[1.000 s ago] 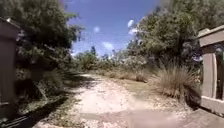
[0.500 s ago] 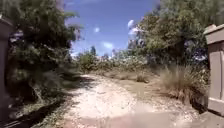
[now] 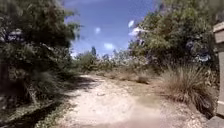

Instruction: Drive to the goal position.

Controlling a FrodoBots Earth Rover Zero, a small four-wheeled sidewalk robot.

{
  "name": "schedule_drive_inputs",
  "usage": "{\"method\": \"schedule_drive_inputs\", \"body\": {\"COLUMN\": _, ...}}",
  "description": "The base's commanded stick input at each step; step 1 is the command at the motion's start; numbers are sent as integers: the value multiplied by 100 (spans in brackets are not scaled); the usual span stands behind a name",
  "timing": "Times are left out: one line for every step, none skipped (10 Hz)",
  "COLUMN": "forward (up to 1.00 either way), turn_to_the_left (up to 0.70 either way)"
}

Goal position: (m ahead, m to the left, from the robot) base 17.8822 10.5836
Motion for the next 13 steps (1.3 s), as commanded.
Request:
{"method": "schedule_drive_inputs", "body": {"forward": 30, "turn_to_the_left": 0}}
{"method": "schedule_drive_inputs", "body": {"forward": 33, "turn_to_the_left": 0}}
{"method": "schedule_drive_inputs", "body": {"forward": 48, "turn_to_the_left": 0}}
{"method": "schedule_drive_inputs", "body": {"forward": 50, "turn_to_the_left": 0}}
{"method": "schedule_drive_inputs", "body": {"forward": 50, "turn_to_the_left": 0}}
{"method": "schedule_drive_inputs", "body": {"forward": 50, "turn_to_the_left": 24}}
{"method": "schedule_drive_inputs", "body": {"forward": 50, "turn_to_the_left": 27}}
{"method": "schedule_drive_inputs", "body": {"forward": 50, "turn_to_the_left": 27}}
{"method": "schedule_drive_inputs", "body": {"forward": 50, "turn_to_the_left": 27}}
{"method": "schedule_drive_inputs", "body": {"forward": 50, "turn_to_the_left": 16}}
{"method": "schedule_drive_inputs", "body": {"forward": 50, "turn_to_the_left": 3}}
{"method": "schedule_drive_inputs", "body": {"forward": 50, "turn_to_the_left": 0}}
{"method": "schedule_drive_inputs", "body": {"forward": 50, "turn_to_the_left": 0}}
